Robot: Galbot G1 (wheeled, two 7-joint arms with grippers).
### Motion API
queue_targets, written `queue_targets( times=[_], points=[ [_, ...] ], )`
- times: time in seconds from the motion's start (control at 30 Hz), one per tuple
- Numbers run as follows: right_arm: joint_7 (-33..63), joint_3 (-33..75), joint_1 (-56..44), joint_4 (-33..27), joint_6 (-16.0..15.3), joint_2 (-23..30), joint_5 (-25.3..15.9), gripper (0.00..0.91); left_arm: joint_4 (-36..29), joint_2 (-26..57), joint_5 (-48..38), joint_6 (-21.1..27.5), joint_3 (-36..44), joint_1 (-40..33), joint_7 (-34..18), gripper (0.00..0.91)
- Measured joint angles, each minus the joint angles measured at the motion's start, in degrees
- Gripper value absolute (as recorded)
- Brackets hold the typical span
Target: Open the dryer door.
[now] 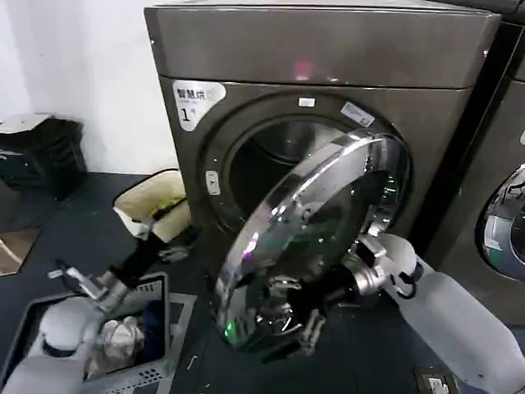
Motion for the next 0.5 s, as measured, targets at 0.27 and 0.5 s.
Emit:
queue_targets(
  times=[0.27,0.5],
  points=[
    [0.1,5.7,-1.9,-2.6,0.2,-1.3,0.0,0.907,-1.9,-0.7,2.2,-0.4,6.6,0.9,0.7,0.907],
    [0.1,12.0,-6.9,-1.8,1.5,-5.6,0.6,0.907,-2.6,-1.7,2.8,-0.7,10.9,0.3,0.8,0.907]
  ],
)
